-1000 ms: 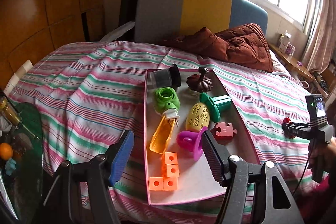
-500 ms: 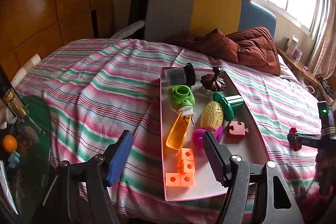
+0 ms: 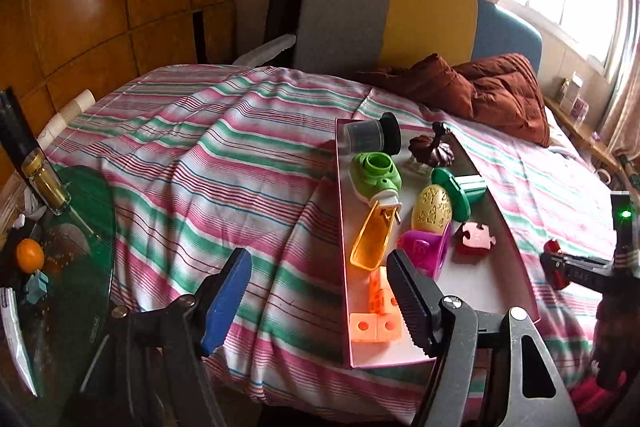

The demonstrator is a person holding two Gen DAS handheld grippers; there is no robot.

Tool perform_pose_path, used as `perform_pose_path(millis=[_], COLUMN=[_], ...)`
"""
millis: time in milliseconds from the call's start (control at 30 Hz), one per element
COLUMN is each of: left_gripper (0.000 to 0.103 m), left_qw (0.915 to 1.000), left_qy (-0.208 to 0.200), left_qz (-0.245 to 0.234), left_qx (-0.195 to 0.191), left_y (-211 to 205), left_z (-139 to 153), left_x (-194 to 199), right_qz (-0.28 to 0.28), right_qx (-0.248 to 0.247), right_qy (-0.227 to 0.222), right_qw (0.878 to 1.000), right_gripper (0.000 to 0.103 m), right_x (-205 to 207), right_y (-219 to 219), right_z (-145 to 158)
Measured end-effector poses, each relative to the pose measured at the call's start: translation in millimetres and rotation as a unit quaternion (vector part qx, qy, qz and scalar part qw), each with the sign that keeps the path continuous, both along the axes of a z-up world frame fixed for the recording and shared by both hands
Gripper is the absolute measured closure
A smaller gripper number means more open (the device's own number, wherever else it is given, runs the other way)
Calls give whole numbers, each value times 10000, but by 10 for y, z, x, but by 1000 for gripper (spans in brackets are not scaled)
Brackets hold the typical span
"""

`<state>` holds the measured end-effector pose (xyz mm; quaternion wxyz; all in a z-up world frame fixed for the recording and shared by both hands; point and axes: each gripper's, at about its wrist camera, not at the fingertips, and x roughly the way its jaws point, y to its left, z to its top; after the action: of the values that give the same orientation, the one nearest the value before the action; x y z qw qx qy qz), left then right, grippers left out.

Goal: Organize rigid objects
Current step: 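Pull the left gripper back from the tray, then carry the red cylinder over the tray with the right gripper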

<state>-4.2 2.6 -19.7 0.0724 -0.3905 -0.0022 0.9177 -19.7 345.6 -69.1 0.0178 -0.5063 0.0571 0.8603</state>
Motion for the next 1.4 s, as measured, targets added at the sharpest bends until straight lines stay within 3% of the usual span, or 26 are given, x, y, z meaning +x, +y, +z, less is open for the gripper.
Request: perform_pose_path(millis=[167,400,500,700,900,1200,1400], left_gripper=[32,32,32,32,32,32,32], left_qw=[10000,10000,10000,10000,9999,9999,9997], left_qy=[-40,-62,-58,-81,-102,-106,-147], left_qz=[-9,-2,1,8,9,60,105], left_qx=[17,-13,-15,-38,-38,-94,-141], left_y=[3,18,19,14,7,-38,-50], left_z=[-9,-36,-41,-51,-64,-76,-91], left_x=[16,32,46,52,51,47,25], right_qz=[-65,-43,19,458,1212,1840,1614], right_qx=[24,-379,-584,-792,-941,-426,121], right_qy=[49,33,233,633,650,7,61], right_qw=[10000,9993,9980,9938,9860,9820,9868], right_gripper=[77,77,77,77,77,77,77], right_x=[14,51,90,119,117,-19,-165], right_y=[-31,-84,-178,-523,-1092,-1770,-1865], right_z=[-6,35,166,467,558,220,69])
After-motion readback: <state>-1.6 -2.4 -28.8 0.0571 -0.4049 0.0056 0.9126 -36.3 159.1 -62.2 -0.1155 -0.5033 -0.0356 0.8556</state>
